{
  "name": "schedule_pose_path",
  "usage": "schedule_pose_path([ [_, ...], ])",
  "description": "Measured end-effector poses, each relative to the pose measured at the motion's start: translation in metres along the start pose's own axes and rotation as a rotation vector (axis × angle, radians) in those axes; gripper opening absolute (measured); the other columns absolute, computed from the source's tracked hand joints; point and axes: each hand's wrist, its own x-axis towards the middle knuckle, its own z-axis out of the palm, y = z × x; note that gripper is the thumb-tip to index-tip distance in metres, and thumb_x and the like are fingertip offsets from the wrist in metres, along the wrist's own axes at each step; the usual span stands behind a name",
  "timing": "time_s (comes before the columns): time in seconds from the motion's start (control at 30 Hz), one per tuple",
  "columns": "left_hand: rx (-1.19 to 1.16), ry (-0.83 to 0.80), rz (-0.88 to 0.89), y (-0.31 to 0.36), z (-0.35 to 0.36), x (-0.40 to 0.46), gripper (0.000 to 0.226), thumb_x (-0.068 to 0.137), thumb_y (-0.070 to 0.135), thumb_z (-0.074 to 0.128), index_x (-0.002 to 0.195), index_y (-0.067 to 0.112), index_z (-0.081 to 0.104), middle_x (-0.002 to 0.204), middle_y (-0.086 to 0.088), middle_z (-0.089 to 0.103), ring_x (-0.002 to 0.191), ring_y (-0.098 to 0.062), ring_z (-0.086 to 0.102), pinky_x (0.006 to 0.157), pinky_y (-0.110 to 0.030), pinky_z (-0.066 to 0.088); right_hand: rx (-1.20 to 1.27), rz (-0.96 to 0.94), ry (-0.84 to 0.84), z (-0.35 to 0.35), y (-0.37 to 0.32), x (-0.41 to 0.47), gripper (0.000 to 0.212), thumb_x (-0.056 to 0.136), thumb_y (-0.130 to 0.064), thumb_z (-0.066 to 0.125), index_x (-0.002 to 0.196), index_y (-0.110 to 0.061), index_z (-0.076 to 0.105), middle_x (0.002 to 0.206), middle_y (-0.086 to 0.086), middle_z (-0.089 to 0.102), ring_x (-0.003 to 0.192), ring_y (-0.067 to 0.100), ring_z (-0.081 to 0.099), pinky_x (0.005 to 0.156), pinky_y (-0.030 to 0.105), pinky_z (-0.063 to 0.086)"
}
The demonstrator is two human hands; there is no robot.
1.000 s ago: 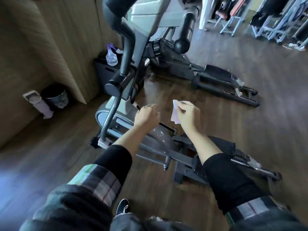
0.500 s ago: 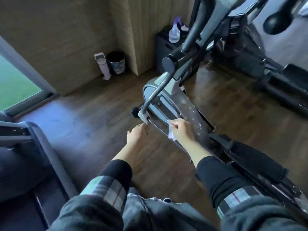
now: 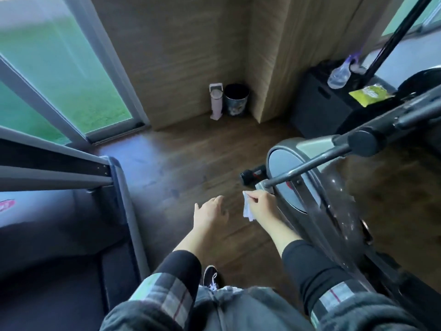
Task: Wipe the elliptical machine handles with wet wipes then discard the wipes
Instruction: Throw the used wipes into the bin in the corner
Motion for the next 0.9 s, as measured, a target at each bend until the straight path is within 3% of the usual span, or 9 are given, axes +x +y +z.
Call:
schedule_pose_path([
  [0.13, -0.031, 0.016, -0.096, -0.032, -0.033, 0.025, 0.036, 0.081, 0.02, 0.041, 0.116, 0.016, 0.051, 0.119, -0.003, 0.061, 0.11, -0.029, 0.054, 0.102, -0.049, 0.04, 0.018, -0.01, -0.013, 0.031, -0.035, 0.03, 0.025, 0.093, -0.026, 0.056, 0.104, -0.01, 0.072, 0.1, 0.005, 0.07, 0.094, 0.018, 0.061, 0.074, 0.018, 0.041],
  [0.3, -0.077, 0.027, -0.139, -0.047, -0.062, 0.079, 0.044, 0.084, 0.021, 0.045, 0.127, 0.023, 0.05, 0.128, -0.003, 0.058, 0.118, -0.028, 0.052, 0.105, -0.049, 0.037, -0.008, -0.042, -0.027, 0.049, -0.064, 0.086, 0.024, 0.092, -0.025, 0.056, 0.106, -0.013, 0.071, 0.106, 0.001, 0.07, 0.098, 0.019, 0.062, 0.084, 0.027, 0.047],
  [0.43, -0.094, 0.029, -0.136, -0.042, -0.084, 0.145, 0.044, 0.088, 0.024, 0.047, 0.132, 0.023, 0.048, 0.136, -0.002, 0.054, 0.123, -0.026, 0.049, 0.108, -0.049, 0.033, 0.004, -0.097, -0.033, 0.057, -0.083, 0.149, 0.021, 0.09, -0.016, 0.059, 0.1, -0.001, 0.071, 0.099, 0.01, 0.07, 0.095, 0.025, 0.063, 0.081, 0.027, 0.046],
  [0.57, -0.148, 0.036, -0.167, -0.028, -0.116, 0.22, 0.028, 0.084, 0.023, 0.049, 0.112, 0.021, 0.053, 0.123, -0.001, 0.058, 0.115, -0.027, 0.053, 0.104, -0.049, 0.037, 0.038, -0.093, -0.078, 0.051, -0.104, 0.228, 0.021, 0.09, -0.008, 0.056, 0.104, -0.003, 0.071, 0.102, 0.009, 0.068, 0.094, 0.022, 0.062, 0.075, 0.019, 0.043],
  [0.63, -0.144, 0.046, -0.176, -0.018, -0.134, 0.255, 0.022, 0.083, 0.023, 0.052, 0.105, 0.019, 0.052, 0.117, -0.002, 0.06, 0.112, -0.028, 0.054, 0.102, -0.049, 0.039, 0.02, -0.098, -0.067, 0.045, -0.112, 0.271, 0.021, 0.09, -0.01, 0.057, 0.103, -0.006, 0.072, 0.102, 0.007, 0.068, 0.095, 0.02, 0.061, 0.077, 0.022, 0.044],
  [0.77, -0.107, 0.048, -0.193, 0.003, -0.164, 0.321, 0.037, 0.085, 0.021, 0.045, 0.122, 0.019, 0.051, 0.13, -0.003, 0.056, 0.12, -0.025, 0.051, 0.106, -0.046, 0.036, 0.005, -0.107, -0.034, 0.034, -0.127, 0.35, 0.018, 0.088, -0.013, 0.06, 0.097, -0.007, 0.074, 0.096, 0.005, 0.07, 0.086, 0.017, 0.063, 0.061, 0.013, 0.037],
  [0.9, -0.097, 0.044, -0.154, 0.023, -0.194, 0.381, 0.051, 0.09, 0.025, 0.047, 0.141, 0.024, 0.04, 0.143, -0.001, 0.048, 0.13, -0.022, 0.046, 0.111, -0.044, 0.03, 0.05, -0.046, 0.031, 0.029, -0.142, 0.415, 0.018, 0.087, -0.019, 0.065, 0.096, -0.007, 0.074, 0.096, 0.005, 0.072, 0.087, 0.02, 0.066, 0.068, 0.021, 0.044],
])
